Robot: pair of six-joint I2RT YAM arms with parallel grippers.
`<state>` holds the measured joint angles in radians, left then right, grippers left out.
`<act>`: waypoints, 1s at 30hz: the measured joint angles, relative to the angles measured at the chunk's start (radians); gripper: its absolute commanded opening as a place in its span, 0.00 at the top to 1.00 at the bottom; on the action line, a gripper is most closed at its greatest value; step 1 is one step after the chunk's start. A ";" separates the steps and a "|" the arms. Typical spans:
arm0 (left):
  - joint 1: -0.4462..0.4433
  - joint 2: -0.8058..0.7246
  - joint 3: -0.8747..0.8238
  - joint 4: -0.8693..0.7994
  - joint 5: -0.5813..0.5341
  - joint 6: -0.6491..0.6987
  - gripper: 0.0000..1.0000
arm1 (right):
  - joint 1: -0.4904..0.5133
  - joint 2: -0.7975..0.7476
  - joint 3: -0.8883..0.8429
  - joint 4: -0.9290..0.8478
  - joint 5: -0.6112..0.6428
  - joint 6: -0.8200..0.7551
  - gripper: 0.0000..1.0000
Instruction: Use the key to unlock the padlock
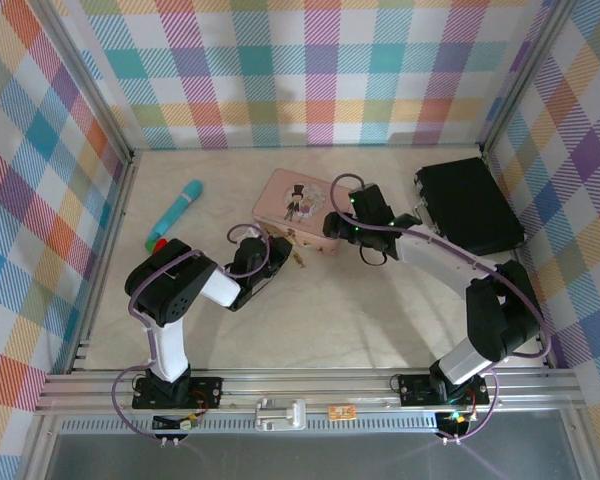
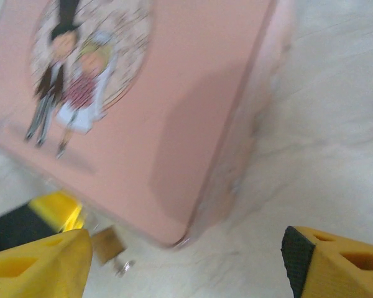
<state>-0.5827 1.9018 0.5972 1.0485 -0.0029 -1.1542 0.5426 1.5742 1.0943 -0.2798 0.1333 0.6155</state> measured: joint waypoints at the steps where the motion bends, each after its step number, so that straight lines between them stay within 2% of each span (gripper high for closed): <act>1: -0.005 0.000 0.000 0.000 -0.010 -0.005 1.00 | -0.007 0.012 0.003 0.005 0.013 0.007 0.19; 6: -0.013 0.000 0.000 -0.002 -0.049 -0.014 1.00 | -0.022 0.134 0.046 0.040 0.034 0.048 0.19; 9: -0.013 -0.004 0.000 -0.007 -0.070 -0.017 1.00 | -0.022 0.172 0.048 0.079 0.024 0.087 0.23; 16: -0.014 -0.035 0.000 -0.056 -0.159 -0.030 1.00 | -0.022 0.185 0.045 0.119 0.011 0.231 0.29; 21: -0.025 -0.040 0.000 -0.068 -0.261 -0.059 1.00 | -0.011 0.185 0.007 0.185 0.000 0.322 0.30; 30: -0.031 -0.031 0.000 -0.050 -0.446 -0.136 1.00 | 0.002 0.185 -0.003 0.212 -0.002 0.394 0.32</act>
<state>-0.6140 1.8709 0.5972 0.9989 -0.4484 -1.2900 0.5449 1.7596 1.0912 -0.0681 0.1310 1.0100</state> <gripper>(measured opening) 0.060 0.685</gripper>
